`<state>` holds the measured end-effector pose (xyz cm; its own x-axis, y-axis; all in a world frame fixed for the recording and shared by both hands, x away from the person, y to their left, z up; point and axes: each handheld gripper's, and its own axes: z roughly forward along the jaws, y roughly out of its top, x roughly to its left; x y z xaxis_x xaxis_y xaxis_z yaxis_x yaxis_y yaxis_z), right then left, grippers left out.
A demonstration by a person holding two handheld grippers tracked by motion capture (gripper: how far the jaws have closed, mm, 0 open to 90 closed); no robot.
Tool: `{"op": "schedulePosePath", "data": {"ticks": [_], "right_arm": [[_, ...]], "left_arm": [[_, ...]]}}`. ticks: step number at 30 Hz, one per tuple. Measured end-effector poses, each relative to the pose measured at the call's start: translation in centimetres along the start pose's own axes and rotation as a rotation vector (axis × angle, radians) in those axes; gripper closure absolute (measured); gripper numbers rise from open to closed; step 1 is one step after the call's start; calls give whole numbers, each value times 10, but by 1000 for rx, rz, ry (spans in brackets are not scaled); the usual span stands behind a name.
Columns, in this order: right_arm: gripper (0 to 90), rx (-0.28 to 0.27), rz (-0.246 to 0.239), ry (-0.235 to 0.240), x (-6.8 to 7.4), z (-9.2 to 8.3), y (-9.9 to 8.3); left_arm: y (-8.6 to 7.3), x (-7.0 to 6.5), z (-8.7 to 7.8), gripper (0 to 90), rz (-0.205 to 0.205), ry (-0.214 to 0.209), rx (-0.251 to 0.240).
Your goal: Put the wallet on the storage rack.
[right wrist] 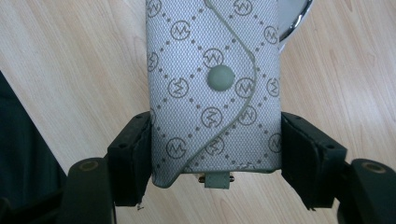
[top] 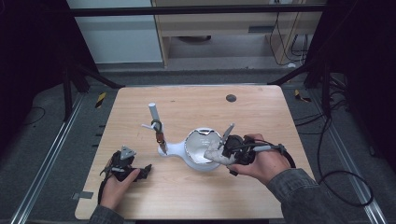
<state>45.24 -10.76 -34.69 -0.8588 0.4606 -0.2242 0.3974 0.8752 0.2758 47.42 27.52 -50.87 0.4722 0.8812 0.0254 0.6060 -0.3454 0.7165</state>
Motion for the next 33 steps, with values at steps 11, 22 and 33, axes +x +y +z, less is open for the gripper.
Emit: {"op": "schedulePosePath", "data": {"ticks": [11,22,33], "right_arm": [[317,20,-20,9,4,9,11],[317,39,-32,14,6,16,17],[317,57,-25,19,1,26,28]], "left_arm": [[0,0,0,8,1,-1,0],[0,0,0,8,-1,-1,-2],[0,0,0,8,0,-1,-2]]}}
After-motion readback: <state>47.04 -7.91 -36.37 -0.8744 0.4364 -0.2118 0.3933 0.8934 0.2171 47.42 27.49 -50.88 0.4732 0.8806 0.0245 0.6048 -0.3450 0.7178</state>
